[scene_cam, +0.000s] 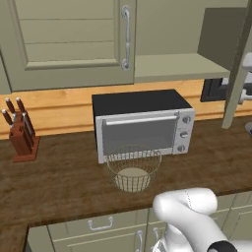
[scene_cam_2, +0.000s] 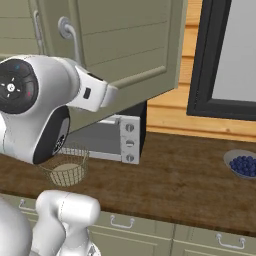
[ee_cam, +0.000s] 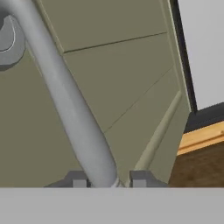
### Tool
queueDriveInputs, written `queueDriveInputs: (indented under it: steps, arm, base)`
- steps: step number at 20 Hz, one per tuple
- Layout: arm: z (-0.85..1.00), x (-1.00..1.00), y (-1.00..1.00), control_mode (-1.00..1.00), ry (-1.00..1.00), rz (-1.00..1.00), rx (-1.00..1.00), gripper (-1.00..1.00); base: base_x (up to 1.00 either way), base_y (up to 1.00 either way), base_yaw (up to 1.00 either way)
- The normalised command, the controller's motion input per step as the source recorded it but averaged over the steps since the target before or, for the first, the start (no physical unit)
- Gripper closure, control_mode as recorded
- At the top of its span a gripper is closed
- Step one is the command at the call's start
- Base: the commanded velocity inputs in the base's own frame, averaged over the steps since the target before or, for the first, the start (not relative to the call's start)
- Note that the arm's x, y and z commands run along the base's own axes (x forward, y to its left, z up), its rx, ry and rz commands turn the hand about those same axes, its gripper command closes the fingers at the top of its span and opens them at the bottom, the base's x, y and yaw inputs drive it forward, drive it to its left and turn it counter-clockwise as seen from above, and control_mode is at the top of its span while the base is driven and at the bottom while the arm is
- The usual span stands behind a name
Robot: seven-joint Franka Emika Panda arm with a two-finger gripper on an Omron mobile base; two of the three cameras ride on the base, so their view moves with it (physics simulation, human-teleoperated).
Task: Open the cabinet, pick up the bread from the cabinet and place it in the basket. Then move the basket to the dining counter.
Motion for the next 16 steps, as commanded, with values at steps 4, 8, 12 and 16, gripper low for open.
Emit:
queueDriveInputs:
  steps: [4, 8, 12, 16]
  arm:
    - [-0.35, -0.14, 0.02, -1.00, 0.18, -0.07, 0.04, -1.00]
    - [-0.35, -0.06, 0.16, -1.00, 0.15, -0.01, 0.10, -1.00]
    - [-0.11, -0.65, 0.01, -1.00, 0.01, 0.00, 0.19, -1.00]
    - [0.00, -0.41, 0.40, -1.00, 0.00, -0.03, 0.15, -1.00]
  base:
    - [0.00, 0.00, 0.00]
    - [0.00, 0.00, 0.00]
    - [0.00, 0.00, 0.00]
    - [0.00, 0.00, 0.00]
